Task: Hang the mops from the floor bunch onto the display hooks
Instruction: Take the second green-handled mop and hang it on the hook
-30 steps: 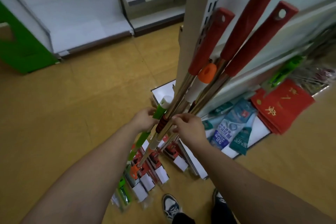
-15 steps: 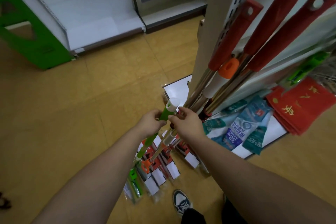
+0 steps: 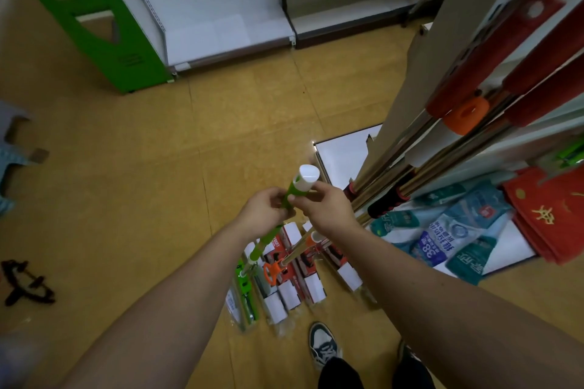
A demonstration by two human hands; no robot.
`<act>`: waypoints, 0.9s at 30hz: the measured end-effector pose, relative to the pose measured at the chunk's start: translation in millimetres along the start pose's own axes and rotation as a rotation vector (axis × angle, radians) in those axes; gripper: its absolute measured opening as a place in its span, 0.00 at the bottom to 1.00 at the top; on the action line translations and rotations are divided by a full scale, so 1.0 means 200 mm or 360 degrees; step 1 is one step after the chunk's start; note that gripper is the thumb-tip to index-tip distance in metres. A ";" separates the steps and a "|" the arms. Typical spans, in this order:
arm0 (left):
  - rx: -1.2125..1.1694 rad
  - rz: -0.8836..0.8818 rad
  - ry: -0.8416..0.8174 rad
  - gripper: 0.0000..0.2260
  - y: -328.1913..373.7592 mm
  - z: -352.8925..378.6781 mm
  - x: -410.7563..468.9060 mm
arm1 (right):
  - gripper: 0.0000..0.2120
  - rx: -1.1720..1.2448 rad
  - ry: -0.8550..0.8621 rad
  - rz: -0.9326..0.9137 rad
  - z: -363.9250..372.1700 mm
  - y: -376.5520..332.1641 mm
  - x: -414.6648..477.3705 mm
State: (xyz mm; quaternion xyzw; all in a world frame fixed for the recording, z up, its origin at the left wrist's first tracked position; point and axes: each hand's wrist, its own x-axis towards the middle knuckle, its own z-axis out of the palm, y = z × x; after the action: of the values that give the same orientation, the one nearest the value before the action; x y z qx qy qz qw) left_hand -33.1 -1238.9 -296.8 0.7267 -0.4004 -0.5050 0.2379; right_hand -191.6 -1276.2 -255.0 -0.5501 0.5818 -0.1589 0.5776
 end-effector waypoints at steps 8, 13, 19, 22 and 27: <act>0.0238 -0.0006 -0.0093 0.13 -0.06 -0.05 -0.03 | 0.19 -0.0073 -0.0061 -0.0089 0.04 -0.02 -0.02; 0.0465 -0.0028 -0.0224 0.06 -0.04 -0.18 -0.07 | 0.21 -0.0098 -0.0131 -0.0165 0.14 -0.06 -0.07; 0.0566 -0.0031 -0.0219 0.09 -0.04 -0.37 -0.18 | 0.22 -0.0120 -0.0221 -0.0275 0.25 -0.15 -0.13; 0.0553 -0.0024 -0.0160 0.07 -0.06 -0.45 -0.26 | 0.22 -0.0130 -0.0297 -0.0334 0.29 -0.21 -0.17; 0.0547 -0.0023 -0.0067 0.09 -0.13 -0.55 -0.44 | 0.20 -0.0136 -0.0419 -0.0433 0.40 -0.28 -0.28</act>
State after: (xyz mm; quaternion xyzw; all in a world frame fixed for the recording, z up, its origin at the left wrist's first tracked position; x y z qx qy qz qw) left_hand 62.9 -1159.4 -226.8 0.7488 -0.4806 -0.4458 0.0981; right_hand -112.7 -1214.3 -203.5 -0.6637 0.4277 -0.1375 0.5980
